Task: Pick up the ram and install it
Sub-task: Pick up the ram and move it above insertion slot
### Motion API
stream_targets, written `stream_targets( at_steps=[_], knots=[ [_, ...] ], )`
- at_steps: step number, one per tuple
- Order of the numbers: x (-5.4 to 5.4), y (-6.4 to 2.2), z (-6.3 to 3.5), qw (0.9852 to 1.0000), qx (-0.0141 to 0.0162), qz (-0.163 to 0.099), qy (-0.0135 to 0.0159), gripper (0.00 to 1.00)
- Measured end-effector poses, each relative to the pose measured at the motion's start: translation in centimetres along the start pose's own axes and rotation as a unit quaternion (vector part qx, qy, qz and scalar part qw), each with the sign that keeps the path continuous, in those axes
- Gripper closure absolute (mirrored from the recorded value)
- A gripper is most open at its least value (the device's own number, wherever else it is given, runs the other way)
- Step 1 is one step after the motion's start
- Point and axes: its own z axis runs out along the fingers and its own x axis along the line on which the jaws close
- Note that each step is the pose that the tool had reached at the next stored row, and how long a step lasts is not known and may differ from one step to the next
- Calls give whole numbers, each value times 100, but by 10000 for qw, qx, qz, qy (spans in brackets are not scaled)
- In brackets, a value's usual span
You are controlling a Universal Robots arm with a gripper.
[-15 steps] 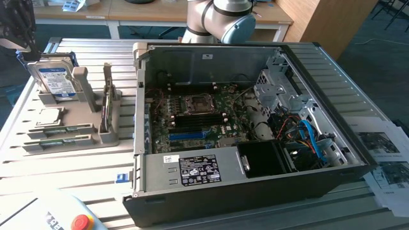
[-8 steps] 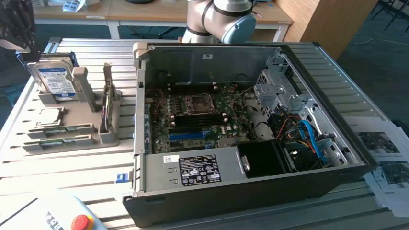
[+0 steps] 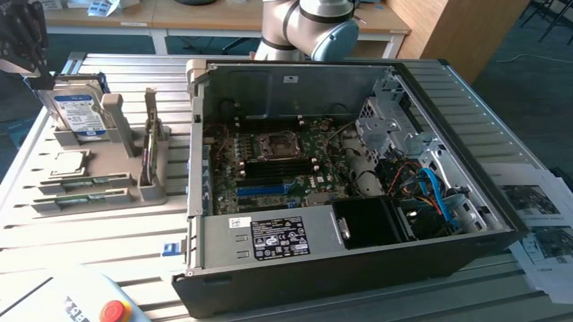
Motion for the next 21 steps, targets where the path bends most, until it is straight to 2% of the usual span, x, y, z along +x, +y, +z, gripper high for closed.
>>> stream_targets(
  at_steps=[8,21],
  knots=[
    [2,-3,72,10000,-1,0,0,90],
    [6,-10,244,10000,-1,0,1,90]
  ],
)
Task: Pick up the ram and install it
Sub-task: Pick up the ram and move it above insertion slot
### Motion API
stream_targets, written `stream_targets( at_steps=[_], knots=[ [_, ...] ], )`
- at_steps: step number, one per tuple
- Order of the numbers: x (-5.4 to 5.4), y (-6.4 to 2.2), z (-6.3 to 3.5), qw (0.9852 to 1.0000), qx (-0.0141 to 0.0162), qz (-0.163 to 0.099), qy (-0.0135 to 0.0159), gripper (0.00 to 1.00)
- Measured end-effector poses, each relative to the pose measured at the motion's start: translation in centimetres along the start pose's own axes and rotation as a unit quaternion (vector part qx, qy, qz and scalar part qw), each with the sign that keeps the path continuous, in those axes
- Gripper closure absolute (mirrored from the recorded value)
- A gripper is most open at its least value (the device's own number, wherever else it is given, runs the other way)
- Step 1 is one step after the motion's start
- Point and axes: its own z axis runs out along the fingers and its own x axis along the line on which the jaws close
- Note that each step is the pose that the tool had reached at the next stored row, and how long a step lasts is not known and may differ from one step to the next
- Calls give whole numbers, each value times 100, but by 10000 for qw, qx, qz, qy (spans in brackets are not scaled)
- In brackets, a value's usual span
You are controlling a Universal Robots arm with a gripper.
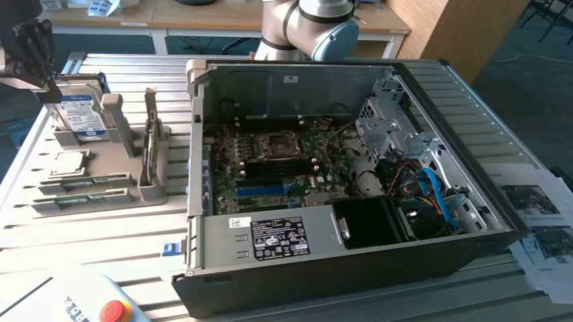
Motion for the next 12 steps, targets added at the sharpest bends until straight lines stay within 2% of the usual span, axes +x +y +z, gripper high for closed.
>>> stream_targets(
  at_steps=[12],
  knots=[
    [4,-8,180,10000,0,0,2,90]
  ],
)
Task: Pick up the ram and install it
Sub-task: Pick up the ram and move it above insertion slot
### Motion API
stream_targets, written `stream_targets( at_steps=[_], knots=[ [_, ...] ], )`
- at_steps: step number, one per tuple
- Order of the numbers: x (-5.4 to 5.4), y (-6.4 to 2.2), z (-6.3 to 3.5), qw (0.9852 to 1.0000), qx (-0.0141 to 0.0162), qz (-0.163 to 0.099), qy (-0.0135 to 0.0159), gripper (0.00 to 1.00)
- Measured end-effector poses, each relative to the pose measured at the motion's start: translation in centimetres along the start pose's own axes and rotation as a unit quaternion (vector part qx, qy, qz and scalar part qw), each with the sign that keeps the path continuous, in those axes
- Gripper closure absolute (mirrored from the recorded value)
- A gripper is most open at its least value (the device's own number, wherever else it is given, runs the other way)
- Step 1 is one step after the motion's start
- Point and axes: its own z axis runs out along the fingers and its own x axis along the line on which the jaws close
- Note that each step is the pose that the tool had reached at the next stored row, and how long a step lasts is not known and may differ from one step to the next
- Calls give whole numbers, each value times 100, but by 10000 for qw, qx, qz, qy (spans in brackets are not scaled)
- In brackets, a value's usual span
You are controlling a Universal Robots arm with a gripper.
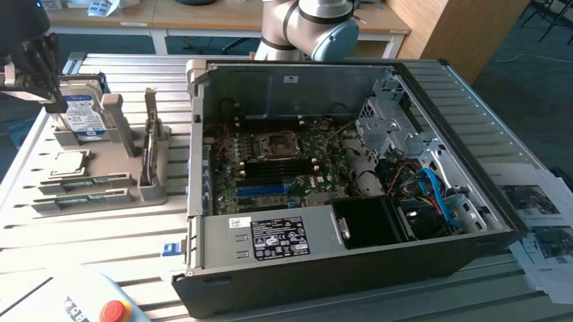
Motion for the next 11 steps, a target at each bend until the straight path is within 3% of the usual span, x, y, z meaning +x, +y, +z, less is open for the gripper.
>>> stream_targets(
  at_steps=[6,11],
  knots=[
    [5,1,5,10000,2,1,0,90],
    [85,0,2,10000,1,0,0,90]
  ],
)
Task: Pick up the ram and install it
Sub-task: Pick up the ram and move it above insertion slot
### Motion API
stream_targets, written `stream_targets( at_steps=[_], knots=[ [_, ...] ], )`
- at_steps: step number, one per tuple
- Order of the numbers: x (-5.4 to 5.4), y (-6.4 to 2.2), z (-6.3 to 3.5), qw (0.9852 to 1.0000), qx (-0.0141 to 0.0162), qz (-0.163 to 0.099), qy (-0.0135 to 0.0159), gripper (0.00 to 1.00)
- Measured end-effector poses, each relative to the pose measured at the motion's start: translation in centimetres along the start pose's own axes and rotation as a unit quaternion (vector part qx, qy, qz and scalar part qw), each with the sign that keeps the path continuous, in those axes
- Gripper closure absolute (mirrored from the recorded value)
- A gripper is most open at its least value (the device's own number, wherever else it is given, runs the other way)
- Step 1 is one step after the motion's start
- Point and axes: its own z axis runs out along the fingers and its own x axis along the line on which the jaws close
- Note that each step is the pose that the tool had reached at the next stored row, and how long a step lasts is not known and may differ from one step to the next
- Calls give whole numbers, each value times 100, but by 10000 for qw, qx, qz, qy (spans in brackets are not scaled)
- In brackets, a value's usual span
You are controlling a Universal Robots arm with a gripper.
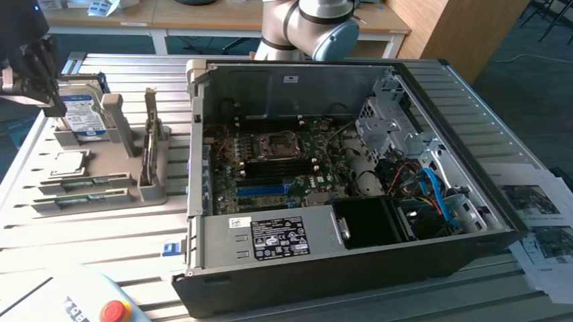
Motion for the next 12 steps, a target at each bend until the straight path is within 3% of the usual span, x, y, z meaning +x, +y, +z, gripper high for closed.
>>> stream_targets(
  at_steps=[12],
  knots=[
    [281,4,-7,10000,-1,0,0,90]
  ],
)
